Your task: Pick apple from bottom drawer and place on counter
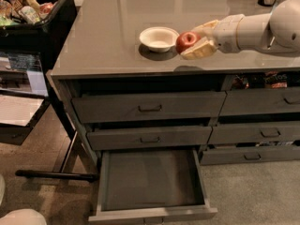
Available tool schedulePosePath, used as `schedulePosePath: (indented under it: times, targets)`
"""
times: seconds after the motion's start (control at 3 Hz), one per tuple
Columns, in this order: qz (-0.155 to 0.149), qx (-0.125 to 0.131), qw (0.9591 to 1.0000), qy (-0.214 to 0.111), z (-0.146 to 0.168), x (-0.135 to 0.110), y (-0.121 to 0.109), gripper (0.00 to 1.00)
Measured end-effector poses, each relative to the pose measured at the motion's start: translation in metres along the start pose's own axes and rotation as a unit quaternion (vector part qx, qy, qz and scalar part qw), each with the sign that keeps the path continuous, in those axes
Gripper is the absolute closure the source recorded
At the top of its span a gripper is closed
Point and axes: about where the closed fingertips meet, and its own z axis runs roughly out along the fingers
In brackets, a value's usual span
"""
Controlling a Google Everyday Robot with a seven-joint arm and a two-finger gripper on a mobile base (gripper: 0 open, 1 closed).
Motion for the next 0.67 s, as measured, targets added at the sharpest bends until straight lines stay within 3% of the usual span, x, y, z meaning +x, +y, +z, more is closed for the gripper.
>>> schedulePosePath:
  times: [0.33, 0.67]
  targets:
    - [0.043, -0.008, 0.9985, 0.034, 0.009, 0.024, -0.011, 0.93]
    - [0.067, -0.015, 0.996, 0.057, 0.02, 0.043, -0.017, 0.76]
